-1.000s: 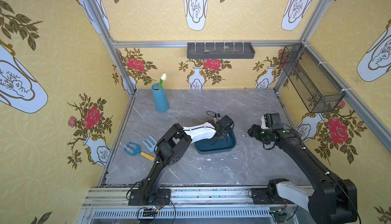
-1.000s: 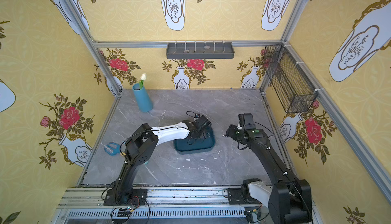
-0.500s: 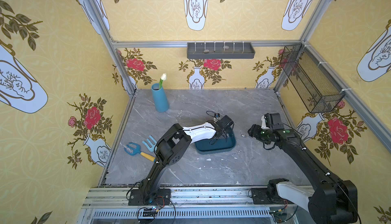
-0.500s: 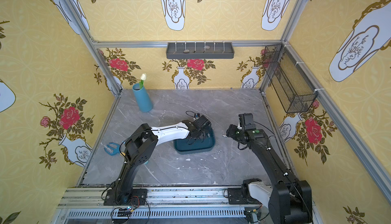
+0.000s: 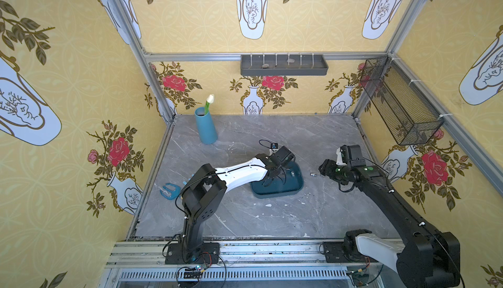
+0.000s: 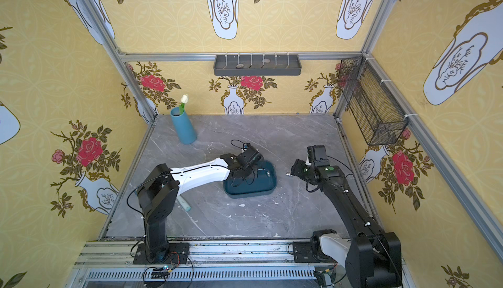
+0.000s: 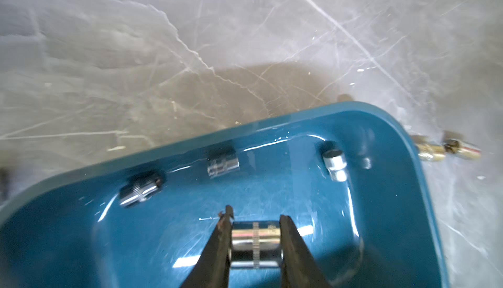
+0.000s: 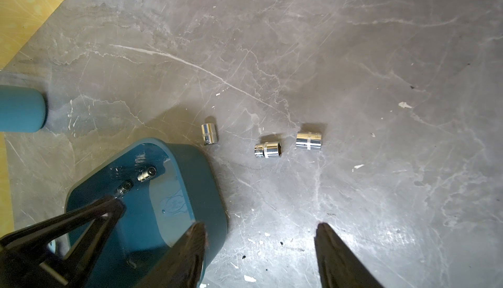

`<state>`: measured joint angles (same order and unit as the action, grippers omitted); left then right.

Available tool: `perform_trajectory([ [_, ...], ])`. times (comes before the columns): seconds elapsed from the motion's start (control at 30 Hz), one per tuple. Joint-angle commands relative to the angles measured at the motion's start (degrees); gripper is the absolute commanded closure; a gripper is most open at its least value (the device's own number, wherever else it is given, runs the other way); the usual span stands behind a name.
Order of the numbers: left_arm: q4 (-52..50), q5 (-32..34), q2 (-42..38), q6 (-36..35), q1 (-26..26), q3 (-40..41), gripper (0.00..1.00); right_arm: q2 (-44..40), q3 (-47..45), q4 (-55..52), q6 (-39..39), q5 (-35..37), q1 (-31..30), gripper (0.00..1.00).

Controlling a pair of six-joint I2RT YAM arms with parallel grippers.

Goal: Take out the socket from the storage box
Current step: Pick up the socket head from the storage box, then place the socket head at the center of the board.

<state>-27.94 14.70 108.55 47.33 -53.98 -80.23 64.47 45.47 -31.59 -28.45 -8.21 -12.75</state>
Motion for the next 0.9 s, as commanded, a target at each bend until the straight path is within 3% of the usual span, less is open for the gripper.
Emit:
perform_trajectory([
  [0.0, -2.21, 2.51, -3.5, -1.57, 0.32, 1.43, 0.78, -0.22, 0.49, 0.27, -0.3, -0.14, -0.01, 0.32],
  [0.23, -4.14, 5.07, -12.31, -2.77, 4.76, 5.56, 0.78, -0.42, 0.98, 1.06, -0.67, -1.67, -0.25, 0.31],
  [0.47, -3.18, 4.21, -17.94, -3.57, 13.63, 11.54, 0.78, -0.3, 1.33, 2.47, -1.58, -2.78, -1.39, 0.31],
  [0.87, 2.46, 0.99, -19.65, -4.1, 26.18, 22.12, 0.79, 2.08, 3.78, 3.81, -3.44, 1.2, -9.54, 0.3],
])
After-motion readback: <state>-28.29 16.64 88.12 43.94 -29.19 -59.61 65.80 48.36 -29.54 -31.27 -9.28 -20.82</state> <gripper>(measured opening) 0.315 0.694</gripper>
